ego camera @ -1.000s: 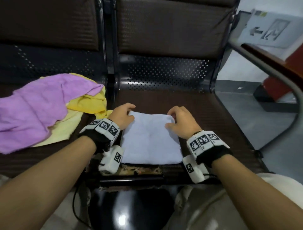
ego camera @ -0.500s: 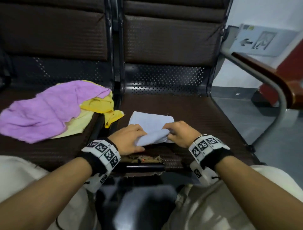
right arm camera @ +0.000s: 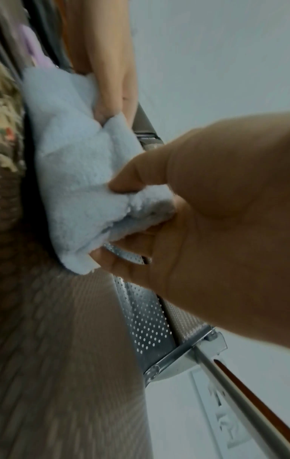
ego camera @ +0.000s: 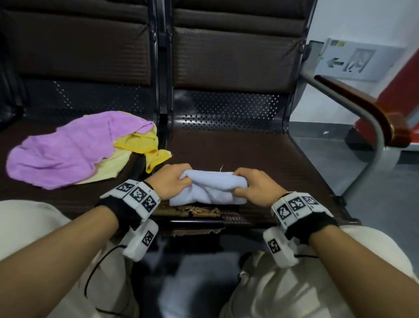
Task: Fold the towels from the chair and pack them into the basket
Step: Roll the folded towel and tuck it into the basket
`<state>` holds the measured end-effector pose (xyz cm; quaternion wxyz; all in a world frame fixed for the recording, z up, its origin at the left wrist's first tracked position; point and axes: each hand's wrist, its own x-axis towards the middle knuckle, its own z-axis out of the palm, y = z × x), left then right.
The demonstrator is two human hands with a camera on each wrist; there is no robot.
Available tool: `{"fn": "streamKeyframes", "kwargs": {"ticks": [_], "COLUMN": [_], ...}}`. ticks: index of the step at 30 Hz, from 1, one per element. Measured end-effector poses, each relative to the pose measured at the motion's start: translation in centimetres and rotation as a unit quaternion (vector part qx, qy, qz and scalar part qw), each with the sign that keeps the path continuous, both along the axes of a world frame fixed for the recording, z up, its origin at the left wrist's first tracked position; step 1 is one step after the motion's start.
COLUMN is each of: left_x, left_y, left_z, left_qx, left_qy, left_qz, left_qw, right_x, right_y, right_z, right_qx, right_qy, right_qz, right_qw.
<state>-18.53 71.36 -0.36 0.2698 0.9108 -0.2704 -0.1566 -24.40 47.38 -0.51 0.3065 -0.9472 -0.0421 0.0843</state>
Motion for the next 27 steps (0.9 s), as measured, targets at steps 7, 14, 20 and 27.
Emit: {"fn": "streamKeyframes", "kwargs": {"ticks": [7, 14, 20, 27], "left_x": [4.1, 7.4, 7.1, 4.4], "left_y": [-0.5, -0.5, -0.8, -2.5], "left_z": [-1.8, -3.8, -2.8, 2.9], "left_qx": [0.044, 0.168, 0.233, -0.062], "left_qy": [0.009, 0.040, 0.051, 0.154], "left_qz": [0.020, -0.025, -0.061, -0.175], "left_qw": [0.999, 0.985, 0.969, 0.970], "right_x": [4.5, 7.0, 6.9, 2.5], "right_y": [-0.5, -1.1, 0.1, 3.1], "right_z": [-1.8, -3.1, -3.3, 3.3], "right_qx": [0.108, -0.108, 0.026, 0.216], "right_qy": [0.089, 0.205, 0.262, 0.035], "right_qz": [-0.114, -0.160, -0.159, -0.094], "right_qw": [0.984, 0.960, 0.952, 0.971]}}
